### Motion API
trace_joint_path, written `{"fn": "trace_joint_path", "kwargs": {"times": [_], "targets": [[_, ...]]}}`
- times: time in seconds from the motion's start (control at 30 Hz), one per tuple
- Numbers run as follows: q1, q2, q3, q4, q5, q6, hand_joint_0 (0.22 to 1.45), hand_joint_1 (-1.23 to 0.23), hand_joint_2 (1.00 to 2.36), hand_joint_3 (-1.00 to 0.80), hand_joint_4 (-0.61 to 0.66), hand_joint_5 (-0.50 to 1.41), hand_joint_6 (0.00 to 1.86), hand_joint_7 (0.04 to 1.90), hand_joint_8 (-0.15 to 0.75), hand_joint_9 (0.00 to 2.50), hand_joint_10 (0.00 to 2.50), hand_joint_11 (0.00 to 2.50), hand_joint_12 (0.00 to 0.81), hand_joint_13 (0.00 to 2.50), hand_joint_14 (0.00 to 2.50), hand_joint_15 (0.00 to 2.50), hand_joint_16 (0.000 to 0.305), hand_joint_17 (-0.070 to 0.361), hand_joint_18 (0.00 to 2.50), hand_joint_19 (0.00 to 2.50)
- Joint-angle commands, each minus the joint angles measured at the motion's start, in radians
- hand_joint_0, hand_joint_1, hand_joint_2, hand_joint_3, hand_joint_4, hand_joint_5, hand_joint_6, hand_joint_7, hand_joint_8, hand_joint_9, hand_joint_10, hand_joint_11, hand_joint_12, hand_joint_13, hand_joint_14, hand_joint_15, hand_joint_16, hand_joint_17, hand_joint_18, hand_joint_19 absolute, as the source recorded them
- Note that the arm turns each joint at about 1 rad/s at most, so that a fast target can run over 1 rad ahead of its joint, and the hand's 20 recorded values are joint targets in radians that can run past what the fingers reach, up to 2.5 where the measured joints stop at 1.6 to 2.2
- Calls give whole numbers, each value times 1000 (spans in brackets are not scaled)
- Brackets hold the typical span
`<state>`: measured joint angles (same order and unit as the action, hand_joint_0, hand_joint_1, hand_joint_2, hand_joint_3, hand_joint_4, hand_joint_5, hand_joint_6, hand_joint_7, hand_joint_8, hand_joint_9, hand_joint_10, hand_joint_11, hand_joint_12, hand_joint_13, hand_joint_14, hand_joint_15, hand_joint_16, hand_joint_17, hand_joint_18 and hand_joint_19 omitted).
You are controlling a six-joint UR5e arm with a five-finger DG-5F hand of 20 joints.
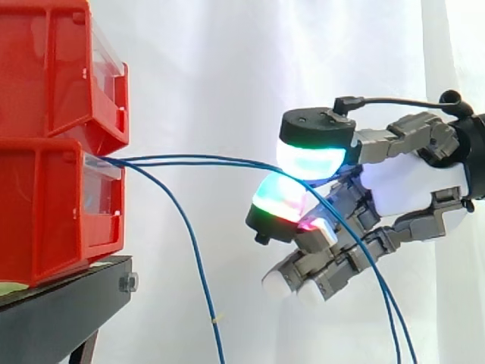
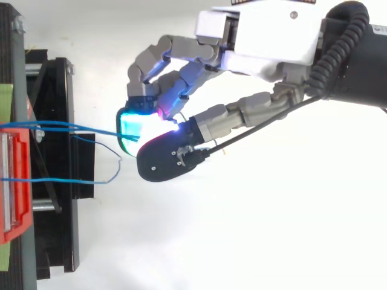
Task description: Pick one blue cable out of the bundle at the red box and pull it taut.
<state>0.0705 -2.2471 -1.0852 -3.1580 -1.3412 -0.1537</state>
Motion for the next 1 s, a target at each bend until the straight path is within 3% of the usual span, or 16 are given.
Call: {"fn": "trace_joint_path", "kwargs": {"times": [0.0,0.13,0.47,0.63,0.83,0.97], "targets": [[3,0,1,-22,-1,6,752,-839,1012,-363,-67,-197,945,1052,302,958,14,1116,365,585,11,327,47,107,590,212],[5,0,1,-34,-3,19,787,-847,1001,-497,-86,-202,949,1016,292,954,12,1111,364,586,12,317,47,105,593,194],[15,0,1,-60,-3,36,763,-875,1000,-500,-26,-206,946,924,254,945,11,1113,350,593,10,297,43,98,593,116],[20,0,1,-60,-1,39,668,-933,1000,-500,8,-203,939,916,260,945,11,1125,340,593,11,310,42,94,576,119],[25,0,1,-60,-1,39,502,-883,1000,-500,51,-198,937,889,297,956,8,1120,372,599,10,332,47,106,580,168],[28,0,-1,-60,-1,43,519,-784,1000,-500,58,-195,931,900,299,966,10,1113,375,596,11,331,47,106,575,190]]}}
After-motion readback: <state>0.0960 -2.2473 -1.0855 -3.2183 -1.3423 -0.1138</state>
